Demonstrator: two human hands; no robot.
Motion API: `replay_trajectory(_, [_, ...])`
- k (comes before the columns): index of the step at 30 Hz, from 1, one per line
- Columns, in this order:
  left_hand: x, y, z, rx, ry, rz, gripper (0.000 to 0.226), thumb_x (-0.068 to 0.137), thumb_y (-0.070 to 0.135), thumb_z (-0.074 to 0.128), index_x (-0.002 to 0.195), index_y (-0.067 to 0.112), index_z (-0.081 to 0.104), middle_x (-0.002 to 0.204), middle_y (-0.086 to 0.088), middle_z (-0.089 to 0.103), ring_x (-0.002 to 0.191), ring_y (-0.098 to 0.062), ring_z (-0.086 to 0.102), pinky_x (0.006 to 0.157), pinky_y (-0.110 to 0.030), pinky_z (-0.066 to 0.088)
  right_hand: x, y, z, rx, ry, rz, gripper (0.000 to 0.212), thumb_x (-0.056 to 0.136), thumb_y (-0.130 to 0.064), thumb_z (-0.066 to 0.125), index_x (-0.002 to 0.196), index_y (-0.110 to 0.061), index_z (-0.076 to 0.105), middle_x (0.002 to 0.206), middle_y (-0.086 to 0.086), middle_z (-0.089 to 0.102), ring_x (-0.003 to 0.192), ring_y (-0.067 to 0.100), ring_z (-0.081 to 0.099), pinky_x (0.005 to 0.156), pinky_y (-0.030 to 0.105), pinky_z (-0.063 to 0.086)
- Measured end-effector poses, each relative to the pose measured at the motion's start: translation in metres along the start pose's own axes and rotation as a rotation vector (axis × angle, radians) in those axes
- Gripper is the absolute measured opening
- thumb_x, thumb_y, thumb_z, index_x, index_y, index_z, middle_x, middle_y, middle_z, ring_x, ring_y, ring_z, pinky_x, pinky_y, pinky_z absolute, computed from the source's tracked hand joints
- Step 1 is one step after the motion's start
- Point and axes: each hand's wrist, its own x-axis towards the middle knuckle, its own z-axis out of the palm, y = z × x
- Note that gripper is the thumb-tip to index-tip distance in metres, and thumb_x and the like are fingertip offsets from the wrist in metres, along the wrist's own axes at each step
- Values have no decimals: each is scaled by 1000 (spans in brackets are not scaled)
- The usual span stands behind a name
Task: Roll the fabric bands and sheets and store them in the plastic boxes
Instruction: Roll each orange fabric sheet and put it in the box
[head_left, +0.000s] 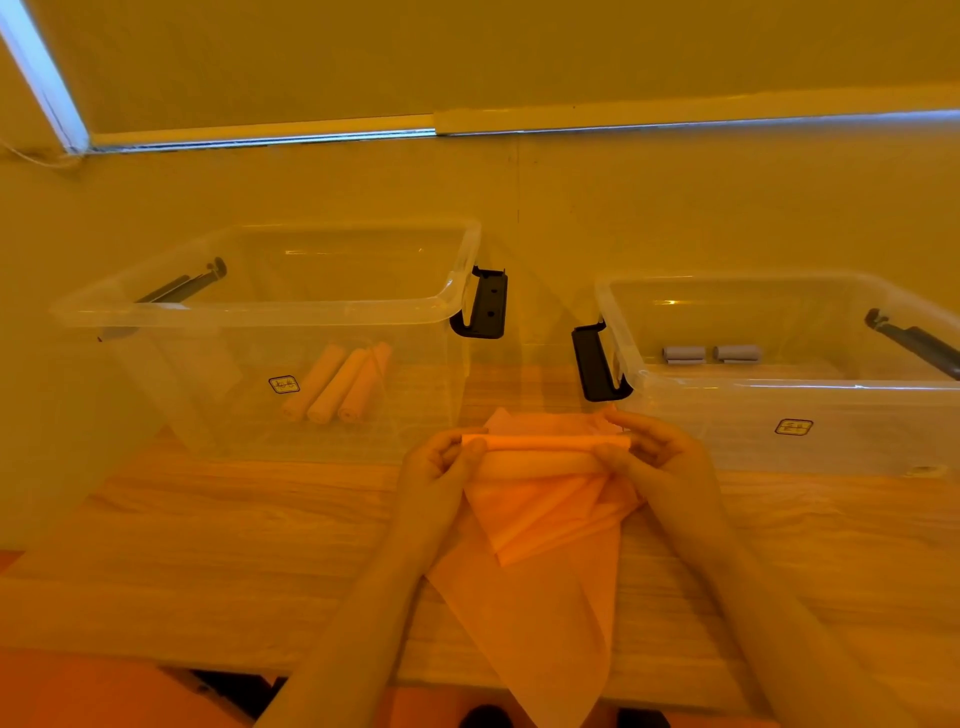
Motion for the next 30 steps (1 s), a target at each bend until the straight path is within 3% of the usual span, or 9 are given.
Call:
replay_trajectory(2, [0,0,0,8,-10,5,14,93,18,58,92,24,70,87,-1,71,79,-18,66,66,-33,54,-1,-3,-1,28,17,-2,25,81,-9,69,102,-23,69,93,-9,73,86,4,69,67,21,56])
replay_trajectory(5, [0,1,0,1,-9,7,13,93,18,57,99,20,69,90,2,71,80,-11,67,66,-26,56,-4,-6,3,-3,9,-21,14,84,-11,66,94,-20,69,83,-12,73,78,4,69,60,17,54])
replay_trajectory(10, [0,3,0,-131,-19,-42,17,91,11,59,102,20,68,93,1,73,84,-13,69,65,-26,55,-6,-6,5,4,13,-1,16,85,-15,66,98,-24,68,89,-6,72,78,7,69,61,20,56])
replay_trajectory(15, [2,0,0,-107,-26,-71,18,91,15,59,100,26,70,107,1,67,98,-18,63,77,-35,54,-6,-6,3,16,43,15,18,87,-22,64,104,-24,69,97,-8,70,82,2,67,61,16,54])
replay_trajectory(19, [4,-2,0,-83,-25,-64,20,83,28,65,103,28,69,104,-3,71,94,-21,67,72,-35,53,-6,-7,2,36,26,33,23,84,-20,66,106,-27,68,97,-9,73,87,7,69,67,25,58])
replay_trajectory(24, [1,0,1,-34,23,-10,10,90,16,62,85,18,70,75,3,70,71,-14,64,59,-28,51,-8,-9,2,54,45,8,12,89,-17,61,94,-24,69,85,-10,73,80,6,69,61,19,56])
replay_trajectory(28, [-2,4,1,-15,19,17,9,91,15,59,91,18,68,74,8,69,67,-1,64,59,-21,53,-7,-9,1,72,62,14,17,86,-23,63,102,-28,70,97,-11,72,87,4,68,67,24,57])
replay_trajectory(30, [-2,4,1,-44,9,2,11,90,14,61,92,22,69,79,9,71,75,-4,66,62,-23,53,-6,-8,2,102,97,29,14,87,-22,63,98,-26,70,93,-8,73,83,6,69,65,24,57])
